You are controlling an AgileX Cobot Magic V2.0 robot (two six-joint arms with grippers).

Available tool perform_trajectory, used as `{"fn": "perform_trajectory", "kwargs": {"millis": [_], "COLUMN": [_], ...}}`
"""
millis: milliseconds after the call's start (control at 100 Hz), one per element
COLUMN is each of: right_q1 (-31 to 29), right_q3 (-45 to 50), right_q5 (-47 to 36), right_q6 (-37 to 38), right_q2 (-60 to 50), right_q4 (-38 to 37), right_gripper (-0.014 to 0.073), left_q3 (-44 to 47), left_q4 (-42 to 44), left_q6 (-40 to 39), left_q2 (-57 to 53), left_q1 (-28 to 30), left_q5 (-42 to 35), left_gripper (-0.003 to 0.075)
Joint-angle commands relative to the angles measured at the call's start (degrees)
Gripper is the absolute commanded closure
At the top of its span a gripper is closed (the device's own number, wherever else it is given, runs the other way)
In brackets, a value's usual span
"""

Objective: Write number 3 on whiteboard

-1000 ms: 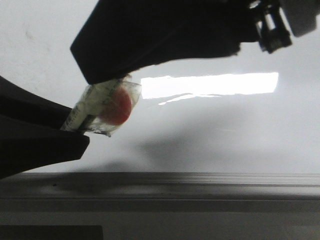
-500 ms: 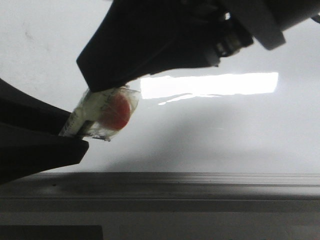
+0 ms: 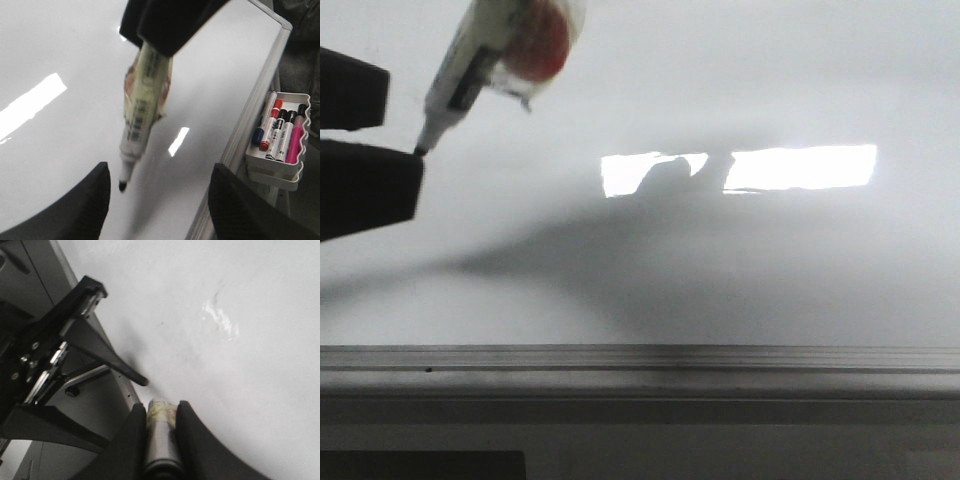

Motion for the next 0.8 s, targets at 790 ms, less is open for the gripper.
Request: {"fn": "perform_trajectory", "kwargs": {"millis": [790], "right_q1": [-12.8], "right_q3": [-14.1], "right_q5": [10.9], "right_q6": [-0.6], "right_q2": [7.3], "right_q4": [-5.0], "right_gripper": [0.0658], "left_q3": [-1.4], "left_q4": [-1.9], "left_q6": [-0.2], "left_q2": [-7.7], "left_q1": [4.9], "left_q5": [3.8], "left_gripper": [0.0322]}}
